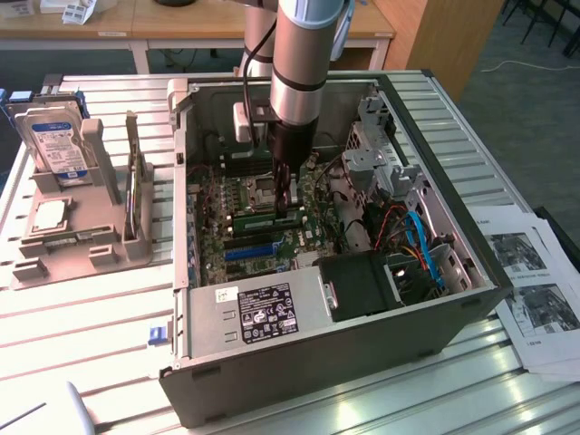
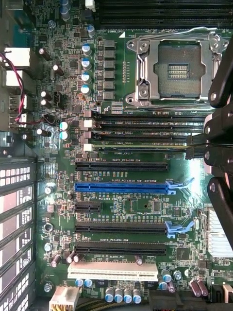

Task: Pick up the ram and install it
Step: 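Insert the ram into the slot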

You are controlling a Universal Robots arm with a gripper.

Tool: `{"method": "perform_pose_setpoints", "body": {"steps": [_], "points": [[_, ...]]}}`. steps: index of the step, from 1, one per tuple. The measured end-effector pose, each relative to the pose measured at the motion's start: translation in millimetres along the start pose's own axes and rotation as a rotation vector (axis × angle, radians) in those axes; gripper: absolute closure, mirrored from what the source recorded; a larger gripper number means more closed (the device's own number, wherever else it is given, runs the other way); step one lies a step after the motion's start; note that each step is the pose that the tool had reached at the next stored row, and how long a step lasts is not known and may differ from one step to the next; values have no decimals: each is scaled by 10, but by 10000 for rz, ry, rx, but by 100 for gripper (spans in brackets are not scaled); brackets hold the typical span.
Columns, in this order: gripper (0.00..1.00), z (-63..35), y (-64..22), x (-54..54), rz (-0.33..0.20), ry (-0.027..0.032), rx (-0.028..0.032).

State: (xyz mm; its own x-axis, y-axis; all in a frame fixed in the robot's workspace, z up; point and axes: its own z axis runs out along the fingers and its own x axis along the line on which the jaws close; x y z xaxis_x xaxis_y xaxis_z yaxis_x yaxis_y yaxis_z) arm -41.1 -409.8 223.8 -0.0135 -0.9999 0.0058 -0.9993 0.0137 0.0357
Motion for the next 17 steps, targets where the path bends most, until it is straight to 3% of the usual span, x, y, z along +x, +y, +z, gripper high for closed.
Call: {"method": "perform_pose_setpoints", "body": {"steps": [13,15,17], "points": [[89,7,0,0,4,0,-1],[82,7,0,0,4,1,0],[82,7,0,0,4,-2,-1]]}}
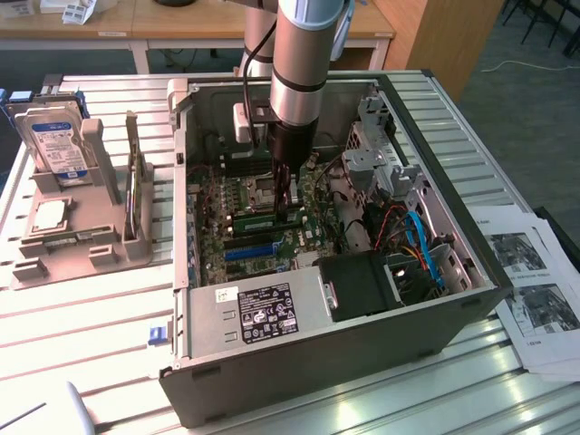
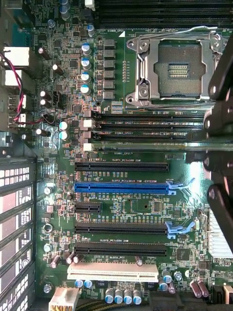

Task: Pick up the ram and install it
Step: 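Insert the ram into the slot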

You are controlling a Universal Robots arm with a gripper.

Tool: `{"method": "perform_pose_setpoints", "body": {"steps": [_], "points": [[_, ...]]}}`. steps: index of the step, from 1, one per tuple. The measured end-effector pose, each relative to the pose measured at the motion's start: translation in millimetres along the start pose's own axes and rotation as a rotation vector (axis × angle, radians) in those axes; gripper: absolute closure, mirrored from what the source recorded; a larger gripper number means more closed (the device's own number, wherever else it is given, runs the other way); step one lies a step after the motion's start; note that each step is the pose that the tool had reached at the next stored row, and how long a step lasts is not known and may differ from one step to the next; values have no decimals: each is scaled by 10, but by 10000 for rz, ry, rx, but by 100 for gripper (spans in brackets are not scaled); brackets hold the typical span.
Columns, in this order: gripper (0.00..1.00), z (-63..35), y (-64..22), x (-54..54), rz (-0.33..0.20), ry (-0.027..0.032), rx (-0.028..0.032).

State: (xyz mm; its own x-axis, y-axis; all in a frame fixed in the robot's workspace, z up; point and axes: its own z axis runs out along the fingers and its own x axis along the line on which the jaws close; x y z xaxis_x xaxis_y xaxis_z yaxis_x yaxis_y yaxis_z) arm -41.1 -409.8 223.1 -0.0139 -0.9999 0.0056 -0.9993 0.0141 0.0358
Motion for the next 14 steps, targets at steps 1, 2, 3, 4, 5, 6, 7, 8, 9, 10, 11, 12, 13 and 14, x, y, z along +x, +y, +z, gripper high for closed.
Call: {"method": "perform_pose_setpoints", "body": {"steps": [1,2,3,4,5,6,7,8,9,10,11,12,13,14], "points": [[75,0,0,0,0,1,0],[75,0,0,0,-1,1,1],[75,0,0,0,0,1,1],[75,0,0,0,0,1,1],[75,0,0,0,0,1,1],[75,0,0,0,0,1,1],[75,0,0,0,0,1,1],[75,0,0,0,0,1,0],[75,0,0,0,0,0,1],[75,-11,1,0,0,3,0],[75,-24,1,0,0,2,0],[75,-79,3,1,0,5,-6],[75,-91,4,1,0,5,-8],[75,-102,4,1,0,5,-9]]}}
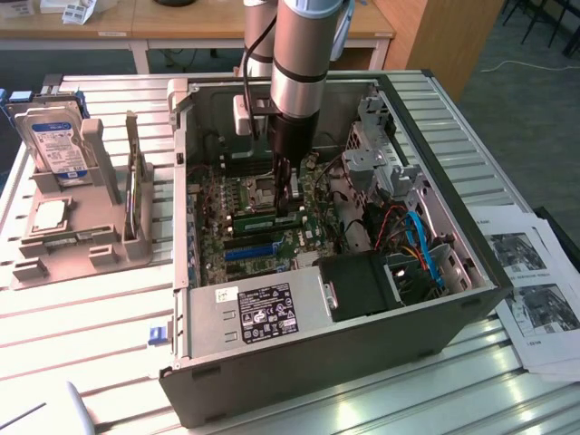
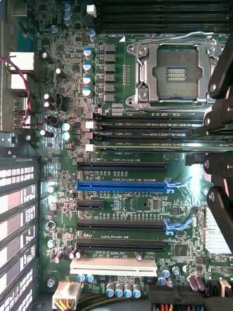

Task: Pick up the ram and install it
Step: 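Insert the ram into the slot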

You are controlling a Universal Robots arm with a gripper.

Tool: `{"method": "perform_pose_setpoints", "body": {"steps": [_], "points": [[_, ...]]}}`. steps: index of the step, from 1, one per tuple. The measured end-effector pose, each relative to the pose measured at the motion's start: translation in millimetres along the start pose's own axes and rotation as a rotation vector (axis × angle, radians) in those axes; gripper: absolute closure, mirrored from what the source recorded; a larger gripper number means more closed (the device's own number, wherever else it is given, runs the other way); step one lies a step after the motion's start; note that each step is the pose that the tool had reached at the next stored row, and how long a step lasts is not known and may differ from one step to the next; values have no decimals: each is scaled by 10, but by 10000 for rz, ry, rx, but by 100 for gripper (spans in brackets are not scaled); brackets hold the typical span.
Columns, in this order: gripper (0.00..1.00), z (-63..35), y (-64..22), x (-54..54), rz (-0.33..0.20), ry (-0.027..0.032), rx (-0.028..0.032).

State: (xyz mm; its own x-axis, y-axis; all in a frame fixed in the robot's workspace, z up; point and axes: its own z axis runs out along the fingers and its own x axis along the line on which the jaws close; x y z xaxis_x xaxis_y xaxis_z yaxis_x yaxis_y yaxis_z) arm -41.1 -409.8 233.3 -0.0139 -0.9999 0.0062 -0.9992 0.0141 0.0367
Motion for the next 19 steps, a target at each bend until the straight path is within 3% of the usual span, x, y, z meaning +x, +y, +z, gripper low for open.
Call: {"method": "perform_pose_setpoints", "body": {"steps": [19], "points": [[75,-190,7,1,0,4,-6]]}}
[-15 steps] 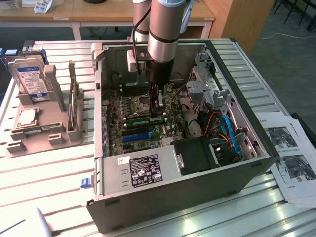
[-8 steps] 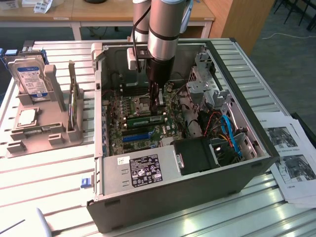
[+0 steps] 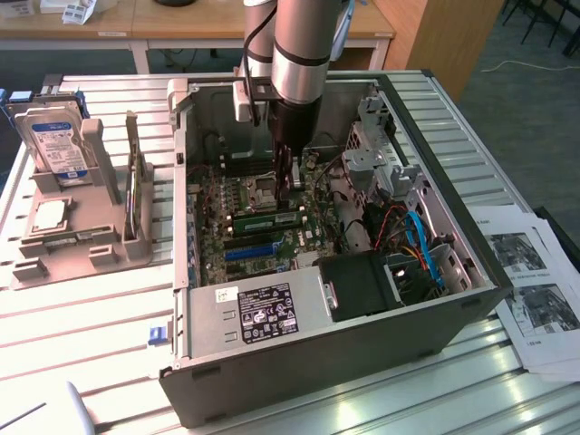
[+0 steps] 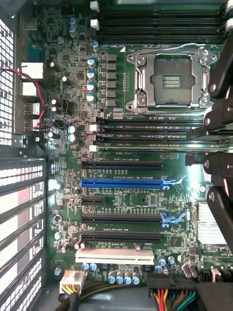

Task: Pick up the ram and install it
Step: 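Insert the ram into the slot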

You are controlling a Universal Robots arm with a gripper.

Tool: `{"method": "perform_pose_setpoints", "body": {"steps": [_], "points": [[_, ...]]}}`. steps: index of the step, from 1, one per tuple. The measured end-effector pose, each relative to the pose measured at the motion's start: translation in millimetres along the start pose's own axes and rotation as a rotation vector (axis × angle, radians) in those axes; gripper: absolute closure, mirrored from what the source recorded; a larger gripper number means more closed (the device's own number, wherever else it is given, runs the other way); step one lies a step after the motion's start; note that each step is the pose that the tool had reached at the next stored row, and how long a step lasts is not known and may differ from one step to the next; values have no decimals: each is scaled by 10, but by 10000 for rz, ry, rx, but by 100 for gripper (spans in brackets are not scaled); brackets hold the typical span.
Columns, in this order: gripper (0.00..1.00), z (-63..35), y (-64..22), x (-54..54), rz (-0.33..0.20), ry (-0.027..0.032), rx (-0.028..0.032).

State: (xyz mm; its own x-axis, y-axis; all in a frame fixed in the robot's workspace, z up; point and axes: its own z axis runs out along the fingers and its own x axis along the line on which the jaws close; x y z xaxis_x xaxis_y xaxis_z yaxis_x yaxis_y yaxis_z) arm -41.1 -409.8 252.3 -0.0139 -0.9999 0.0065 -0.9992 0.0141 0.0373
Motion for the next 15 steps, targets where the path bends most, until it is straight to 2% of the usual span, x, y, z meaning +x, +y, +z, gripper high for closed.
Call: {"method": "perform_pose_setpoints", "body": {"steps": [15], "points": [[75,-297,11,2,0,1,-2]]}}
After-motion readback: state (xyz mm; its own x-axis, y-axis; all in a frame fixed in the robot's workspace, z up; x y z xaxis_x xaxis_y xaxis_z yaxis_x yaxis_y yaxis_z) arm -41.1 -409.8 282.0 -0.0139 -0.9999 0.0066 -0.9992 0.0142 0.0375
